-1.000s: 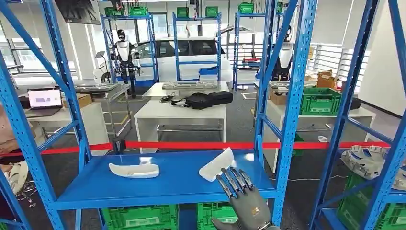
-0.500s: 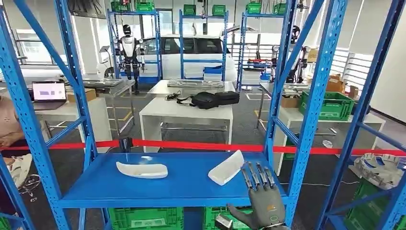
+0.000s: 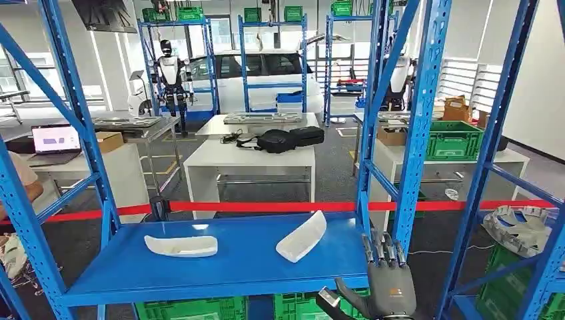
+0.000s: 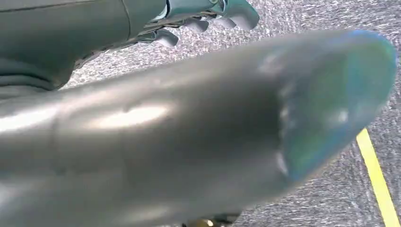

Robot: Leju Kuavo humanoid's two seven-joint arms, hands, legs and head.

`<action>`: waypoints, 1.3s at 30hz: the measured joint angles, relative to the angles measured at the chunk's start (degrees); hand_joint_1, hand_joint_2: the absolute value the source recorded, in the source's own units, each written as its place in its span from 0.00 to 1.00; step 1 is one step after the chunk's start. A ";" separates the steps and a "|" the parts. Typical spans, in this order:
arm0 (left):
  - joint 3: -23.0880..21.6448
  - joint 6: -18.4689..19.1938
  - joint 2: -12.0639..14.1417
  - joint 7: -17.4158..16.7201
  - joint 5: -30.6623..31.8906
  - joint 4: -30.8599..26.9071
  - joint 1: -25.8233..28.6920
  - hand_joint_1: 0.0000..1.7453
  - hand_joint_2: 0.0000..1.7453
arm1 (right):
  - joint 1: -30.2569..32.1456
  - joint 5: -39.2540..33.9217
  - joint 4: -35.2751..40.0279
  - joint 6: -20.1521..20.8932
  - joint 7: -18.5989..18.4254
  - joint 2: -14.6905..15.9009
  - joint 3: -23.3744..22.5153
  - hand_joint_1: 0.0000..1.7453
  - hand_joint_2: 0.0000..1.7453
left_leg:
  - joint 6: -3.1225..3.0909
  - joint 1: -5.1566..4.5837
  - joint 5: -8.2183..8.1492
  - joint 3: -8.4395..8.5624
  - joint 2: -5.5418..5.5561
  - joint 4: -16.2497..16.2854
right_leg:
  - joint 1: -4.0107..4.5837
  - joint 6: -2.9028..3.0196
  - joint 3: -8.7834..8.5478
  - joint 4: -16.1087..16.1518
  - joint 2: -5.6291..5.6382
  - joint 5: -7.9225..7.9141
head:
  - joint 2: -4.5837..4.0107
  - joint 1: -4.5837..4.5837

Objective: Take the parts from the cabinet and place them on the table.

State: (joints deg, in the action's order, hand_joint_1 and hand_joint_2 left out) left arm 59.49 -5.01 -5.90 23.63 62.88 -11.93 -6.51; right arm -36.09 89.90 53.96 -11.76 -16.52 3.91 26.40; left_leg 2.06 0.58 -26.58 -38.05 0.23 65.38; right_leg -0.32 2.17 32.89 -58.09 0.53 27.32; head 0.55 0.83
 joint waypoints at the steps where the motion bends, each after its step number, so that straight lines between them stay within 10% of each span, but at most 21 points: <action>1: 0.00 -0.04 0.05 0.00 -0.02 0.00 0.00 0.00 0.00 | -0.02 0.00 0.00 -0.02 0.29 -0.02 -0.02 0.00 0.00 | -0.24 -0.01 2.29 2.09 -0.02 -4.83 | 0.01 -0.25 -0.36 -0.10 0.00 0.37 | 0.00 0.02; 7: -0.02 -0.11 -0.17 -0.26 -0.02 0.00 -0.26 0.00 0.00 | -0.03 0.02 -0.24 -0.70 4.68 -0.15 -0.15 0.00 0.00 | -2.24 0.08 0.85 4.11 0.12 -7.54 | 0.25 -2.16 -0.33 -0.77 -0.04 1.48 | 0.02 0.11; 11: -0.02 -0.11 -0.13 -0.35 0.00 0.00 -0.54 0.00 0.00 | 0.16 0.02 -0.39 -0.85 5.14 -0.22 -0.17 0.00 0.00 | -3.03 0.11 0.34 4.40 0.10 -7.52 | -0.04 -3.10 7.50 -15.29 -0.16 7.55 | 0.00 0.28; 19: -0.02 -0.11 -0.13 -0.39 0.00 0.00 -0.53 0.00 0.00 | 0.28 0.02 -0.48 -0.85 5.11 -0.22 -0.17 0.00 0.00 | -3.05 0.11 0.29 4.43 0.10 -7.49 | -0.06 -3.15 8.62 -17.08 -0.16 7.90 | 0.00 0.31; 21: -0.02 -0.11 -0.13 -0.42 0.00 0.00 -0.44 0.00 0.00 | 0.45 0.02 -0.76 -0.85 5.11 -0.22 -0.17 0.00 0.00 | -2.93 0.11 -0.04 4.60 0.15 -7.32 | -0.19 -3.20 10.04 -17.55 -0.18 5.91 | 0.00 0.39; 22: -0.02 -0.11 -0.15 -0.42 -0.02 0.00 -0.44 0.00 0.00 | 0.44 0.02 -0.81 -0.85 5.18 -0.22 -0.17 0.00 0.00 | -2.86 0.11 -0.16 4.68 0.18 -7.26 | -0.21 -3.15 9.55 -16.09 -0.21 4.72 | 0.00 0.37; 24: -0.02 -0.07 -0.22 -0.46 -0.02 0.00 -0.62 0.00 0.00 | -0.14 0.07 -0.98 -1.07 8.39 -0.46 -0.20 0.00 0.00 | -1.69 -0.19 -1.35 5.35 0.22 -6.72 | 0.23 -2.02 2.61 -0.89 -0.28 -1.29 | 0.00 0.48; 26: -0.02 0.35 -0.26 -0.66 0.02 -0.04 -0.86 0.00 0.00 | -1.11 0.09 -1.99 -1.53 12.68 -1.29 -0.39 0.00 0.00 | 0.18 0.06 -4.11 3.45 0.04 -2.34 | -0.12 0.01 1.60 -0.22 -0.26 -1.02 | 0.00 0.20; 28: -0.02 0.37 -0.22 -0.74 0.02 -0.04 -0.83 0.00 0.00 | -1.17 0.09 -2.49 -1.53 13.26 -1.53 -0.39 0.00 0.00 | 0.48 0.13 -7.81 -1.76 0.04 7.17 | 0.02 0.42 1.36 -0.24 -0.33 -0.65 | 0.00 0.13; 30: -0.02 0.37 -0.22 -0.77 0.02 -0.04 -0.64 0.00 0.00 | -1.09 0.09 -3.01 -1.55 13.62 -1.60 -0.39 0.00 0.00 | 0.59 0.13 -7.45 -4.41 0.04 10.71 | 0.05 0.41 1.05 -0.31 -0.27 -0.29 | 0.02 0.13; 34: -0.04 0.37 -0.20 -0.83 0.04 -0.04 -0.69 0.00 0.00 | -1.12 -0.13 -3.39 -1.62 15.79 -1.68 -0.44 0.00 0.00 | 0.00 0.13 1.80 2.35 -0.05 -5.59 | -0.01 -0.29 -0.45 -0.59 -0.22 1.00 | 0.00 0.09; 39: -0.02 0.42 -0.26 -1.27 0.02 0.00 -0.89 0.00 0.00 | -0.86 -1.09 -3.67 -1.49 19.32 -1.79 -0.44 0.00 0.00 | -1.78 -0.03 0.49 3.66 0.18 -6.90 | 0.37 -1.90 -0.56 -0.51 -0.11 1.55 | 0.02 0.15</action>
State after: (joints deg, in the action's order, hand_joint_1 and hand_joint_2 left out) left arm 59.47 -4.59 -6.16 22.36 62.90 -11.93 -7.40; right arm -36.95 88.80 50.29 -13.25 2.80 2.12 25.97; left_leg 0.28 0.56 -26.09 -34.38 0.40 58.48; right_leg 0.05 0.28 32.34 -58.59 0.42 28.87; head 0.57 0.98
